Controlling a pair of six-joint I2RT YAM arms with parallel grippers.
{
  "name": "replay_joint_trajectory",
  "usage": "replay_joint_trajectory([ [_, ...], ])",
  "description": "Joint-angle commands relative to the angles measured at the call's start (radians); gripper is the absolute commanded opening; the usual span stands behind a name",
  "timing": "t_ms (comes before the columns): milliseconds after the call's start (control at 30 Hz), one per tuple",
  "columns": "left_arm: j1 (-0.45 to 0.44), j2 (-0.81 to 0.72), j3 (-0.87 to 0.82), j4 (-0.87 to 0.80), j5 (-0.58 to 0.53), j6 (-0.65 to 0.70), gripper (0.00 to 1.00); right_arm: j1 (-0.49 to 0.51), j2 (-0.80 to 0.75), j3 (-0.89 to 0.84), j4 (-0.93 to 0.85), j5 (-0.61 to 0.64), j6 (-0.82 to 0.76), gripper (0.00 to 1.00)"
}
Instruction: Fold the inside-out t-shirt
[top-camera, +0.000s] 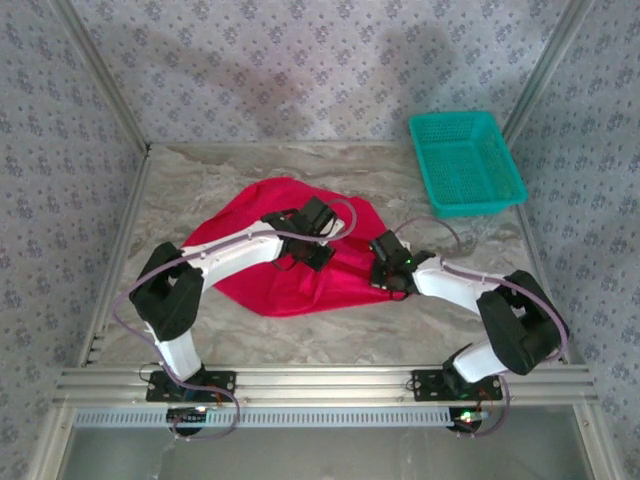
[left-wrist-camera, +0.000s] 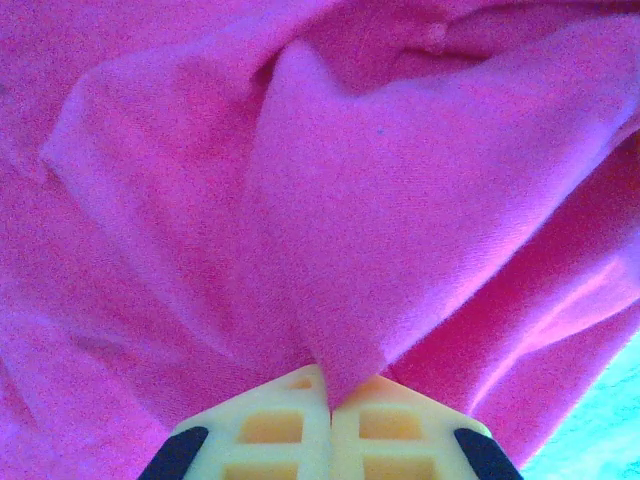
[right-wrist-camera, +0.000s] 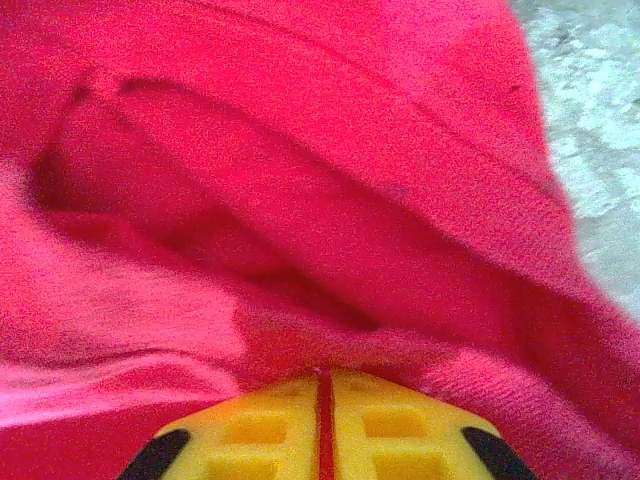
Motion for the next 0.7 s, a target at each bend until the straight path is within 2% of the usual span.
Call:
replay_joint_trajectory([
  [0,0.011,-0.056,0.066,0.021,0.104,-0.072,0.00,0.042,-0.076,0.041,0.039,-0.039,-0.048,0.20],
  [67,0.010,-0.058,0.083,0.025,0.130,-0.081,0.00,0.050,-0.088,0.053,0.055,-0.039,-0.053,0.31],
  [133,0.015,-0.058,0.094,0.022,0.140,-0.081,0.00,0.051,-0.090,0.064,0.064,-0.015,-0.067,0.54],
  [167,0.018,-0.057,0.095,0.019,0.144,-0.082,0.00,0.047,-0.085,0.070,0.065,-0.008,-0.073,0.58],
  [233,0.026,-0.056,0.094,0.015,0.163,-0.082,0.00,0.037,-0.063,0.085,0.076,0.000,-0.097,0.61],
  [367,0.035,-0.068,0.085,0.015,0.180,-0.088,0.00,0.019,0.018,0.124,0.109,0.015,-0.150,0.61],
  [400,0.037,-0.071,0.082,0.015,0.183,-0.087,0.00,0.014,0.042,0.141,0.108,0.019,-0.171,0.59],
  [433,0.039,-0.076,0.080,0.014,0.184,-0.087,0.00,0.010,0.062,0.161,0.099,0.028,-0.181,0.51],
  [467,0.039,-0.081,0.076,0.013,0.186,-0.087,0.00,0.006,0.073,0.178,0.087,0.033,-0.192,0.40],
  [533,0.045,-0.091,0.064,0.009,0.179,-0.082,0.00,0.004,0.072,0.219,0.040,0.053,-0.209,0.05],
  [567,0.048,-0.098,0.055,0.008,0.174,-0.080,0.02,0.005,0.063,0.233,0.020,0.058,-0.218,0.00],
  [600,0.053,-0.104,0.041,0.008,0.167,-0.078,0.07,0.007,0.045,0.244,0.002,0.061,-0.228,0.00],
  [667,0.063,-0.118,0.010,0.016,0.162,-0.072,0.31,0.010,0.005,0.253,-0.022,0.057,-0.249,0.00],
])
